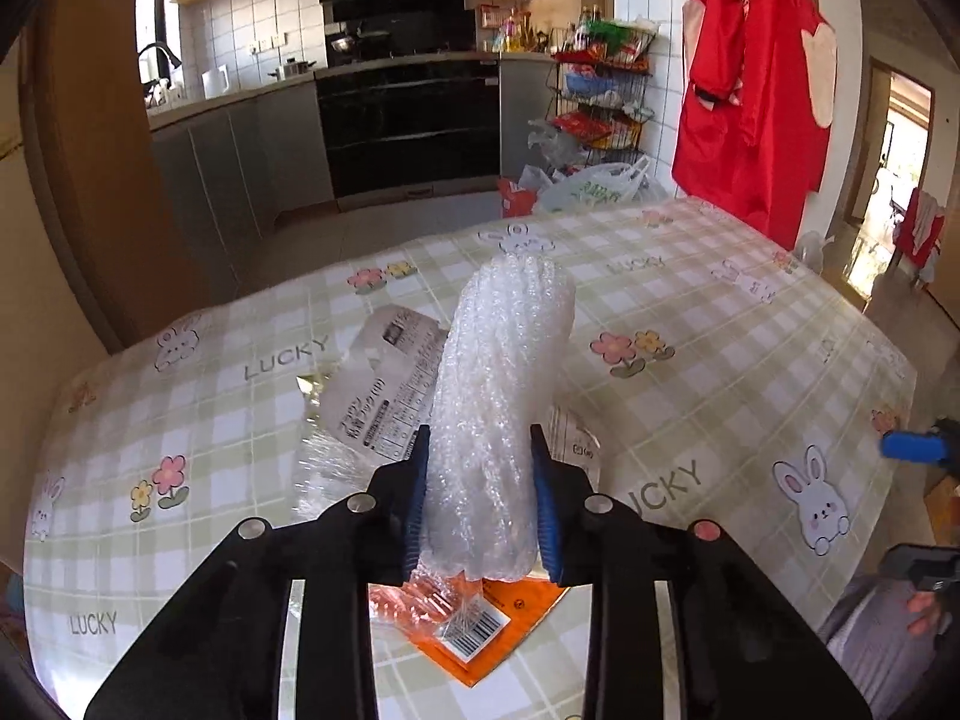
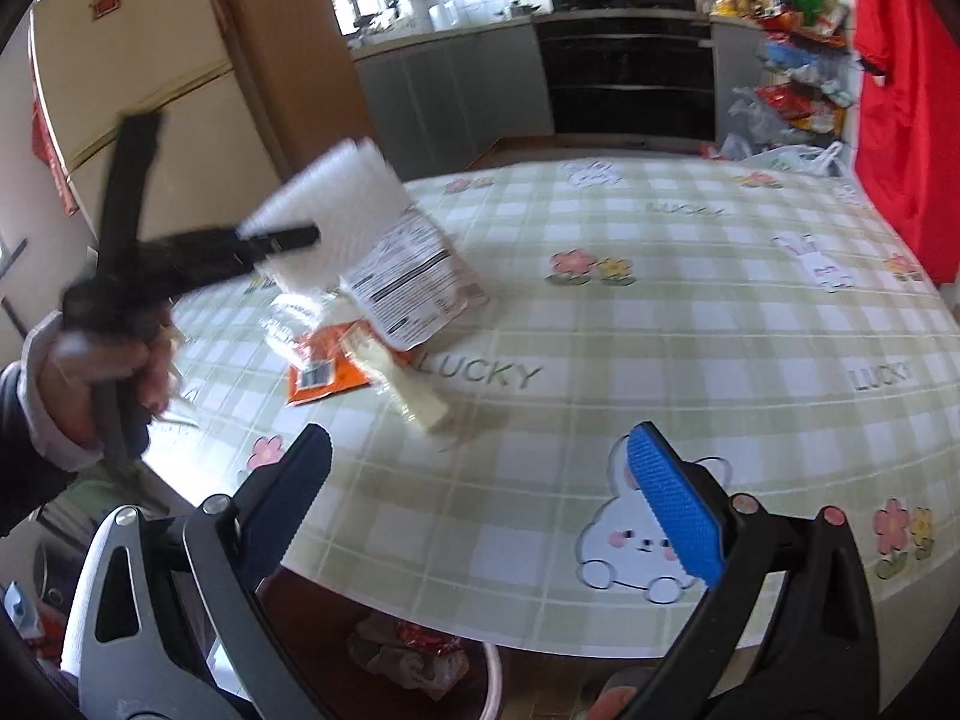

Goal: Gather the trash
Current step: 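Grasp the white bubble-wrap sleeve with the left gripper while the right gripper reaches the fork, then grasp the white plastic fork with the right gripper and lift it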

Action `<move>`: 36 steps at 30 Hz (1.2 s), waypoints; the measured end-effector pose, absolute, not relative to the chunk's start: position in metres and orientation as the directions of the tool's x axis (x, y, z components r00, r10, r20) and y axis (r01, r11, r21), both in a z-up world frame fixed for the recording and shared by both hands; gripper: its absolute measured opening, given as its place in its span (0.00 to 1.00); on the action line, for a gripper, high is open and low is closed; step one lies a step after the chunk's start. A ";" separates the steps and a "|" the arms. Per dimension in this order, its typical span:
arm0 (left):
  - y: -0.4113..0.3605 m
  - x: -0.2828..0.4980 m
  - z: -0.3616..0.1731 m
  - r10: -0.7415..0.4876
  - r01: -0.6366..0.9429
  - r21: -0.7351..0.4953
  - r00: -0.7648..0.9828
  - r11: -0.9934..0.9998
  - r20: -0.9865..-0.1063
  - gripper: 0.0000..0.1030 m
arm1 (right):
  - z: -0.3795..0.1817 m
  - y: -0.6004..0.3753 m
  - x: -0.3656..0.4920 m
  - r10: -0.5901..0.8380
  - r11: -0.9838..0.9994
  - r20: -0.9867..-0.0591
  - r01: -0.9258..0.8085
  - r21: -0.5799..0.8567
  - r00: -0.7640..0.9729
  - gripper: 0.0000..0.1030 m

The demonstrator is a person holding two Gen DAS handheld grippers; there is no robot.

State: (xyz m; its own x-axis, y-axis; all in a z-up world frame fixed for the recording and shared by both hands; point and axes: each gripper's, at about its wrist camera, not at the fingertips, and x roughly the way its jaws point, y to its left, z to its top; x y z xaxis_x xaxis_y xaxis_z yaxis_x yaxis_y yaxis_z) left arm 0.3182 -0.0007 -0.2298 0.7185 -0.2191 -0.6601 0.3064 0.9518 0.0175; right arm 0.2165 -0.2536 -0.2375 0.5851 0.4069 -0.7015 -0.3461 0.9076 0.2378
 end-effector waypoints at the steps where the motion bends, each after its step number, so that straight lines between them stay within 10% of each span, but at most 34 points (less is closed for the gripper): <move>1: 0.007 0.310 -0.219 -0.231 0.304 0.003 0.730 0.953 -0.643 0.29 | -0.240 -0.247 0.219 0.416 0.900 -0.705 -0.369 0.230 0.575 0.95; 14: 0.108 0.199 -0.222 -0.335 0.134 -0.359 0.737 0.924 -0.587 0.30 | -0.283 -0.160 0.298 0.399 0.838 -0.805 -0.531 0.126 0.440 0.93; 17: 0.107 0.184 -0.232 -0.344 0.122 -0.382 0.729 0.916 -0.592 0.30 | -0.299 -0.142 0.312 0.371 0.826 -0.836 -0.554 0.098 0.404 0.68; 26: 0.109 0.171 -0.249 -0.371 0.101 -0.438 0.715 0.893 -0.592 0.30 | -0.314 -0.119 0.311 0.348 0.806 -0.866 -0.586 0.081 0.358 0.60; 36: 0.105 0.166 -0.259 -0.409 0.097 -0.486 0.696 0.868 -0.591 0.30 | -0.305 -0.136 0.294 0.376 0.826 -0.855 -0.548 0.134 0.358 0.19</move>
State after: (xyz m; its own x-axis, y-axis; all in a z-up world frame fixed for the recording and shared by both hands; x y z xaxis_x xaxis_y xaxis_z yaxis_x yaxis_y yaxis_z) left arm 0.1655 0.1047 -0.2589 0.6956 -0.4086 -0.5910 0.0967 0.8683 -0.4865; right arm 0.2940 -0.1361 -0.3051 0.3576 0.3761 -0.8548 -0.5479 0.8257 0.1341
